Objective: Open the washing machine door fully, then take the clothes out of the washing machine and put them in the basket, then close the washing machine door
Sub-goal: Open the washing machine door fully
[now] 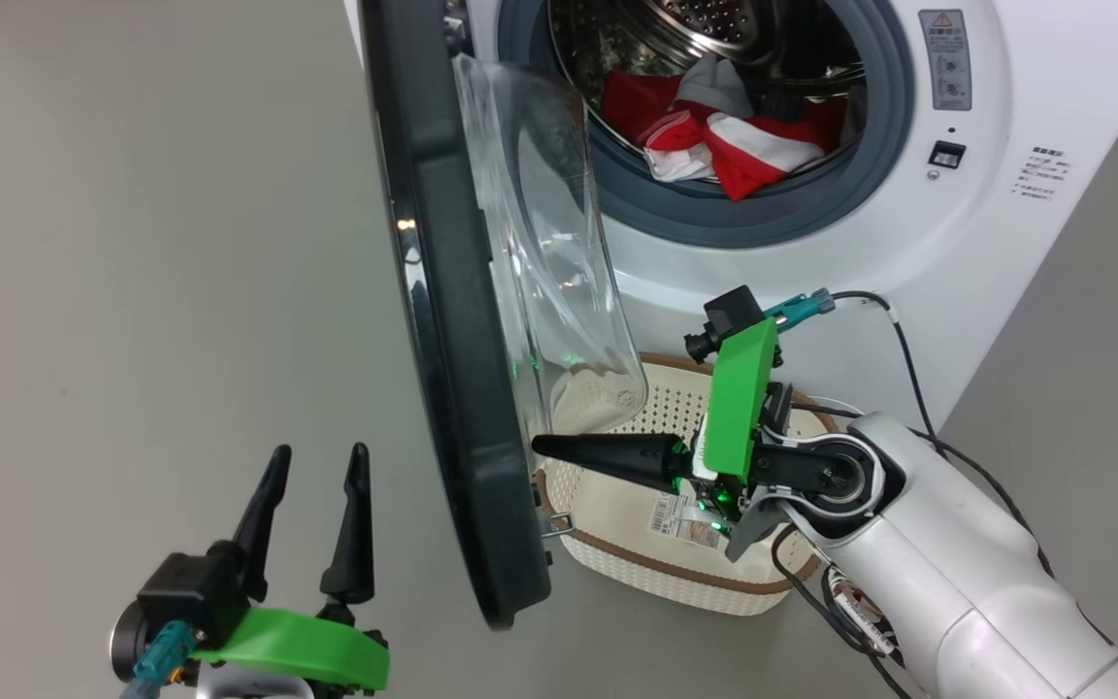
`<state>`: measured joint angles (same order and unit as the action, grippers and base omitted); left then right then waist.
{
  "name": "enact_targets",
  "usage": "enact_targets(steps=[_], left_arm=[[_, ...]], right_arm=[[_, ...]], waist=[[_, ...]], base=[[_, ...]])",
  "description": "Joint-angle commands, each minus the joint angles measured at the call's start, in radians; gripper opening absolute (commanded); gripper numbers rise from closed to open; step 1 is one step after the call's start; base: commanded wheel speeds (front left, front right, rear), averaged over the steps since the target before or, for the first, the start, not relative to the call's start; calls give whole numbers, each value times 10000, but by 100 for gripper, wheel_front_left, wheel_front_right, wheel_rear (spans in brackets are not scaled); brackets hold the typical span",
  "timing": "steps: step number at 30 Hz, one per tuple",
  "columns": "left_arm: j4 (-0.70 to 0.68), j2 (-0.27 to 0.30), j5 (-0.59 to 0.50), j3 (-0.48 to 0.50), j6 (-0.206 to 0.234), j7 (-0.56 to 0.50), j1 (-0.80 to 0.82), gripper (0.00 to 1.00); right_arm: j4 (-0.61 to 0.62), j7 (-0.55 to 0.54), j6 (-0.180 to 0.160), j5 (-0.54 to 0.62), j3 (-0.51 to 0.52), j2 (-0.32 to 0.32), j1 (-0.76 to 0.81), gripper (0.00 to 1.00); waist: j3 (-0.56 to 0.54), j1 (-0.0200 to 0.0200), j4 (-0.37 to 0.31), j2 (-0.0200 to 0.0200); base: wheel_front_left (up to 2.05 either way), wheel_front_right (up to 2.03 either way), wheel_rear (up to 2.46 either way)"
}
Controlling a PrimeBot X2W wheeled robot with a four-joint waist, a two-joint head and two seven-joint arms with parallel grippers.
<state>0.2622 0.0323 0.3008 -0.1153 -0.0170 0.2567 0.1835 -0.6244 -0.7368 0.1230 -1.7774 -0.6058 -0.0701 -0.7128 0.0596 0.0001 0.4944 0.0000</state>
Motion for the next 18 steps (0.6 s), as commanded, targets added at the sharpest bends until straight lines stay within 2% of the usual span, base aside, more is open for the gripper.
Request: enact_targets(steps=[1,2,3,5,12,18], left_arm=[[-202,179,-66,376,50,51,49,100],[-195,179,-76,390,43,51,42,100],[-192,179,-82,402,38,51,35,100],[-193,179,-93,425,33,51,16,100],[-189,179,-100,535,36,51,-5,100],[-172,179,-136,578,13,51,18,100]], right_arm=[[302,134,77,235,86,104,53,44],[401,252,77,391,141,16,92,55],[536,382,77,545,197,-65,151,82],[833,734,77,961,278,-286,273,98],[1700,3219,77,3455,-187,-1282,704,100],[1908,5866,77,5363,-971,-1970,889,100]], waist=[[-47,-1,-76,0],[-56,-1,-107,0],[-66,-1,-139,0],[-79,-1,-203,0],[-87,-1,-410,0],[-111,-1,-525,0]], base=[[0,0,0],[0,0,0],[0,0,0],[0,0,0],[0,0,0],[0,0,0]])
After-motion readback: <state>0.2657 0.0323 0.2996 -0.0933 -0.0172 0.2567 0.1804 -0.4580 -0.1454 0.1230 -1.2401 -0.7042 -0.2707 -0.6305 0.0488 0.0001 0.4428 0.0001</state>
